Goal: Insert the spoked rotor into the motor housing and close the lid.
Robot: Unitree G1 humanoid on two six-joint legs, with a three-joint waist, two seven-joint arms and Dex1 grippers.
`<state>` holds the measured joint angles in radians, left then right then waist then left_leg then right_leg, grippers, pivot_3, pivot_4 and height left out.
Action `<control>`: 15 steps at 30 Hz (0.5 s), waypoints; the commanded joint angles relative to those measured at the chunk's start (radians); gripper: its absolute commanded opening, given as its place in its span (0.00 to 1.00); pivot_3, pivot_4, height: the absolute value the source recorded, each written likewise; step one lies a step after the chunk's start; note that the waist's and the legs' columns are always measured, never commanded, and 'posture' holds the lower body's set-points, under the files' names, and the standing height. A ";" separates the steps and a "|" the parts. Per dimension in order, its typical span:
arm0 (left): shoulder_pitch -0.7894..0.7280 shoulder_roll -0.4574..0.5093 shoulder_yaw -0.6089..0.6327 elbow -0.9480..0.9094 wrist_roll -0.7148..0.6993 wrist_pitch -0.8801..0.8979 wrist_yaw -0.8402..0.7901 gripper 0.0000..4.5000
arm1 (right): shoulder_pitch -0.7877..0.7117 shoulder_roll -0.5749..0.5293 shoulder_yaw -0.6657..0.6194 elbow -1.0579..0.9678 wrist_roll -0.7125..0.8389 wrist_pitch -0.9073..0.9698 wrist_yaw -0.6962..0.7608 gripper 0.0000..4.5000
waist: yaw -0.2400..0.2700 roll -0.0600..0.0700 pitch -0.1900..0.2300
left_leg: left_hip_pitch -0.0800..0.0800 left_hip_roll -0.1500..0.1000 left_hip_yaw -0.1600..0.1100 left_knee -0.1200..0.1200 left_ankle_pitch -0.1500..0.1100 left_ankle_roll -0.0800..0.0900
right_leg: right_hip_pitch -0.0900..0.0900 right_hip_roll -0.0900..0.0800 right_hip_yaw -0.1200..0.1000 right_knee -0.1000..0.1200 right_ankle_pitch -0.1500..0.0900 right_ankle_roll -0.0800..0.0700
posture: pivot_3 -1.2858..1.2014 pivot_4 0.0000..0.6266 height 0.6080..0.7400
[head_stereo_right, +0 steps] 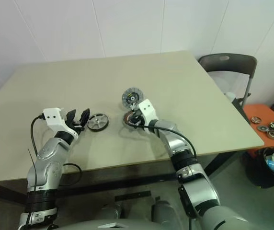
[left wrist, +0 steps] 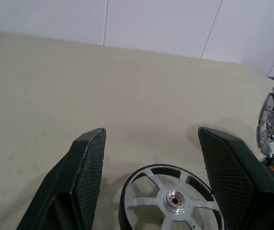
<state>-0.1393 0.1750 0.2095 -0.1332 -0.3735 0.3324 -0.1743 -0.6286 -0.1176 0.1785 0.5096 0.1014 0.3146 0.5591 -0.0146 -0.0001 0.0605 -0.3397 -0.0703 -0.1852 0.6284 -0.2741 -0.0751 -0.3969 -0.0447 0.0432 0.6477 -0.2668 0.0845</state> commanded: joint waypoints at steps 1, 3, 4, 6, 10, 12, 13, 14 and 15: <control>-0.010 0.004 0.001 -0.049 0.003 -0.013 -0.001 0.72 | -0.042 0.024 -0.015 -0.005 0.001 -0.035 -0.006 0.15 | 0.000 0.000 0.000 | 0.000 0.000 0.000 0.000 0.000 0.000 | 0.000 0.000 0.000 0.000 0.000 0.000 | 0.52 0.00 1.00; -0.009 0.003 -0.001 -0.051 0.003 -0.012 -0.001 0.72 | -0.043 0.032 -0.011 0.003 -0.003 -0.041 -0.008 0.15 | 0.000 0.000 0.000 | 0.000 0.000 0.000 0.000 0.000 0.000 | 0.000 0.000 0.000 0.000 0.000 0.000 | 0.52 0.00 1.00; -0.009 0.003 -0.001 -0.052 0.002 -0.012 0.000 0.72 | -0.042 0.035 -0.010 0.006 -0.004 -0.044 -0.008 0.15 | 0.000 0.000 0.000 | 0.000 0.000 0.000 0.000 0.000 0.000 | 0.000 0.000 0.000 0.000 0.000 0.000 | 0.52 0.00 1.00; -0.009 0.002 -0.002 -0.052 0.003 -0.011 0.000 0.72 | -0.041 0.040 -0.006 0.021 -0.010 -0.053 -0.009 0.15 | 0.000 0.000 0.000 | 0.000 0.000 0.000 0.000 0.000 0.000 | 0.000 0.000 0.000 0.000 0.000 0.000 | 0.52 0.00 1.00; -0.006 -0.001 -0.003 -0.056 0.004 -0.010 0.004 0.72 | -0.036 0.038 -0.006 0.032 -0.016 -0.058 -0.005 0.15 | 0.001 0.000 0.000 | 0.000 0.000 0.000 0.000 0.000 0.000 | 0.000 0.000 0.000 0.000 0.000 0.000 | 0.52 0.00 1.00; -0.004 -0.001 -0.003 -0.058 0.004 -0.011 0.004 0.72 | -0.034 0.035 -0.008 0.035 -0.018 -0.061 -0.004 0.15 | 0.001 0.000 0.000 | 0.000 0.000 0.000 0.000 0.000 0.000 | 0.000 0.000 0.000 0.000 0.000 0.000 | 0.52 0.00 1.00; -0.003 -0.001 -0.003 -0.058 0.004 -0.011 0.004 0.72 | -0.034 0.034 -0.010 0.036 -0.019 -0.061 -0.004 0.15 | 0.000 0.000 0.000 | 0.000 0.000 0.000 0.000 0.000 0.000 | 0.000 0.000 0.000 0.000 0.000 0.000 | 0.52 0.00 1.00; -0.002 -0.002 -0.004 -0.059 0.005 -0.010 0.005 0.72 | -0.035 0.033 -0.012 0.036 -0.020 -0.062 -0.005 0.15 | 0.000 0.000 0.000 | 0.000 0.000 0.000 0.000 0.000 0.000 | 0.000 0.000 0.000 0.000 0.000 0.000 | 0.52 0.00 1.00; -0.002 -0.003 -0.004 -0.059 0.005 -0.010 0.005 0.72 | -0.036 0.032 -0.014 0.038 -0.021 -0.064 -0.007 0.15 | 0.000 0.000 0.000 | 0.000 0.000 0.000 0.000 0.000 0.000 | 0.000 0.000 0.000 0.000 0.000 0.000 | 0.52 0.00 1.00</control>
<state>-0.1312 0.1709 0.2079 -0.1509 -0.3734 0.3344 -0.1709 -0.6437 -0.0889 0.1793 0.5570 0.0820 0.2767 0.5549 -0.0149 -0.0001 0.0605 -0.3397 -0.0703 -0.1853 0.6284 -0.2741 -0.0751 -0.3970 -0.0446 0.0432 0.6478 -0.2668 0.0844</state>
